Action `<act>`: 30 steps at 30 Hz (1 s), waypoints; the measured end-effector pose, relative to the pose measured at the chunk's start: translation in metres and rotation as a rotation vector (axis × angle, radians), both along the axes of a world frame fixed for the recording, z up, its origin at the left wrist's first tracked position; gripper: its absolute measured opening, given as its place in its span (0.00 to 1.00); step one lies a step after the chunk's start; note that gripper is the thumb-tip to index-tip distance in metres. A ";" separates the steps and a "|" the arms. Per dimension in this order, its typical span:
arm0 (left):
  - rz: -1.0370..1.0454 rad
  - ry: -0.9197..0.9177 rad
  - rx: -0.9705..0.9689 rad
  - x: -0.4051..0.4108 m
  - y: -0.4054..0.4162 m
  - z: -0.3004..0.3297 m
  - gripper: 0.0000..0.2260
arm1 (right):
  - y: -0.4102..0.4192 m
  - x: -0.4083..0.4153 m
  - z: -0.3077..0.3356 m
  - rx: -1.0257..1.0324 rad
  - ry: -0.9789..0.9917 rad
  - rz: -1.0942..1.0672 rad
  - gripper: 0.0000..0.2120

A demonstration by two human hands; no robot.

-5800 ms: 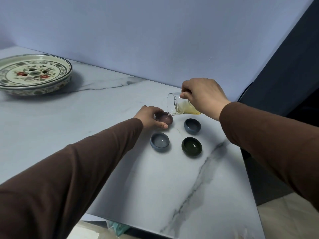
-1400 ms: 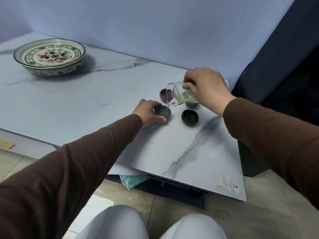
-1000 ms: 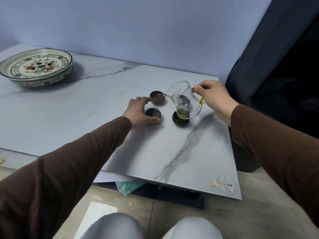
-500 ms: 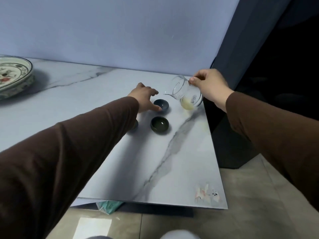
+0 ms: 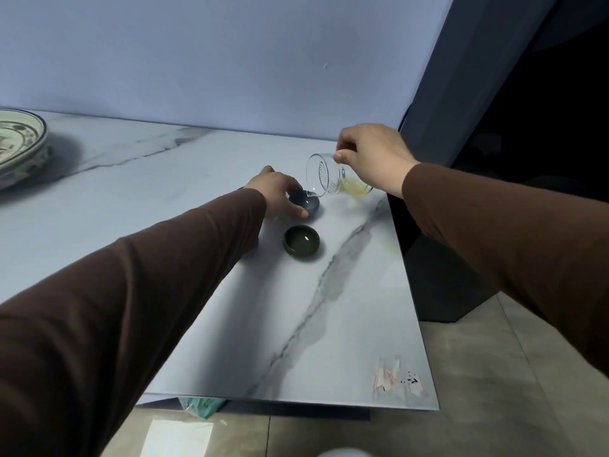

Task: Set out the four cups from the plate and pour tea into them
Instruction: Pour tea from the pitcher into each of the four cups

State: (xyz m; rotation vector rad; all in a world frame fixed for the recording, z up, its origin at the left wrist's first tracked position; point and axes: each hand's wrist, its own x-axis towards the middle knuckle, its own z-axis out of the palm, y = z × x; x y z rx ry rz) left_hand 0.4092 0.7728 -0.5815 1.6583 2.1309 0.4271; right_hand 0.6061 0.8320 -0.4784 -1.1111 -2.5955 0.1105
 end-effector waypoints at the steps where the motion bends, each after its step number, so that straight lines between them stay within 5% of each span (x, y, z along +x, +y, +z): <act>1: 0.001 0.001 -0.002 0.000 0.000 0.000 0.31 | -0.001 -0.002 0.001 0.018 -0.018 0.015 0.08; 30: 0.023 0.017 -0.020 0.000 0.000 -0.001 0.27 | -0.021 -0.017 0.016 0.318 -0.116 0.197 0.08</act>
